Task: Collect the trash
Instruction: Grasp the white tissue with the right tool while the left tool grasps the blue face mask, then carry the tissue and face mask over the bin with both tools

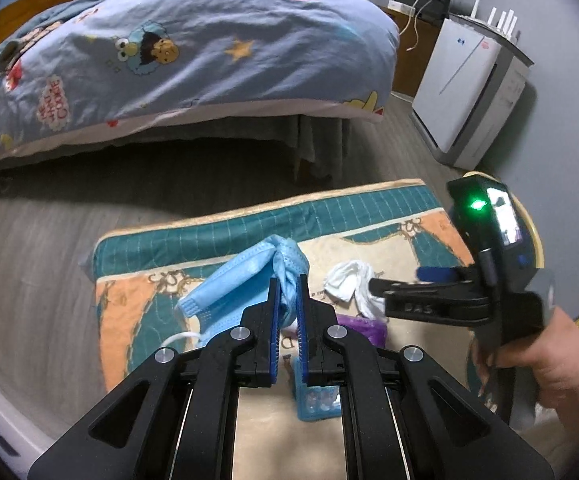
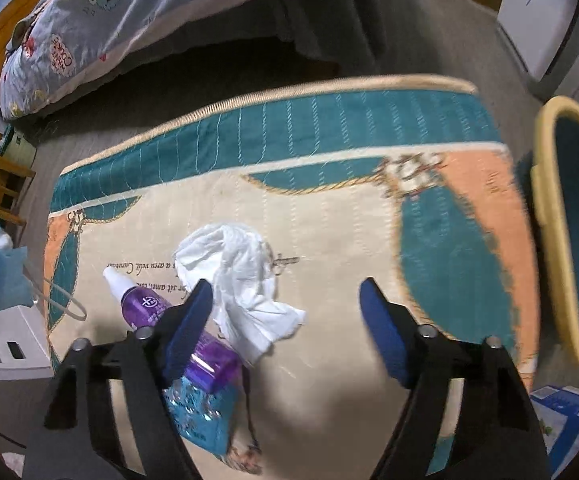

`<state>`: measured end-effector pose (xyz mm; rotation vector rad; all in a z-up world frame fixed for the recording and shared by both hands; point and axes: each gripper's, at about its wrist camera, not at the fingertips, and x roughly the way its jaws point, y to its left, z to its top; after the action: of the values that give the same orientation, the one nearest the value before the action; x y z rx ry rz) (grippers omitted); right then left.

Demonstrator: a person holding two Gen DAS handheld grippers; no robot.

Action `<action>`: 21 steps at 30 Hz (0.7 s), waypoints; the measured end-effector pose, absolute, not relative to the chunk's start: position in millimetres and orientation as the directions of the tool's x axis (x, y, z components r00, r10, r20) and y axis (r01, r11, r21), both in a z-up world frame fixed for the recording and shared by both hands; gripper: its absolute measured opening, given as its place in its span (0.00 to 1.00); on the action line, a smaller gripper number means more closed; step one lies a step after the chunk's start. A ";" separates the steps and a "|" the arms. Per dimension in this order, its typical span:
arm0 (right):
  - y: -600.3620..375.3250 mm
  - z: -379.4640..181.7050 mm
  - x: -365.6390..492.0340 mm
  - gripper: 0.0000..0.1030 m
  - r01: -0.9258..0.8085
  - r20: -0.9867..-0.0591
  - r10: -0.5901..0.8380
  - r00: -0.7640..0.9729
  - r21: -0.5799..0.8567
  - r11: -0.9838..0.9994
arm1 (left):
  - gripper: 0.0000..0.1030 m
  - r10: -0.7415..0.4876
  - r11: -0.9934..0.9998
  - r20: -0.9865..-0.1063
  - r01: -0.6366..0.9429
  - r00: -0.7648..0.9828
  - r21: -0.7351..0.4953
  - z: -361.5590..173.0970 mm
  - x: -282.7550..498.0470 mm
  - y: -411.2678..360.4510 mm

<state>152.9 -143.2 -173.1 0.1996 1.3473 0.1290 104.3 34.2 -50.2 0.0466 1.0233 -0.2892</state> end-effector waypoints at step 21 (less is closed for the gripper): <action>-149.8 -144.0 135.8 0.09 -0.048 -0.933 0.209 0.292 0.204 0.978 | 0.08 -0.251 0.953 -0.824 0.279 0.508 -0.119 -33.2 105.9 9.3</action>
<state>135.8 -149.8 -144.0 0.1465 1.2637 0.1720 105.9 9.3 -33.2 0.0306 0.9870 -0.3194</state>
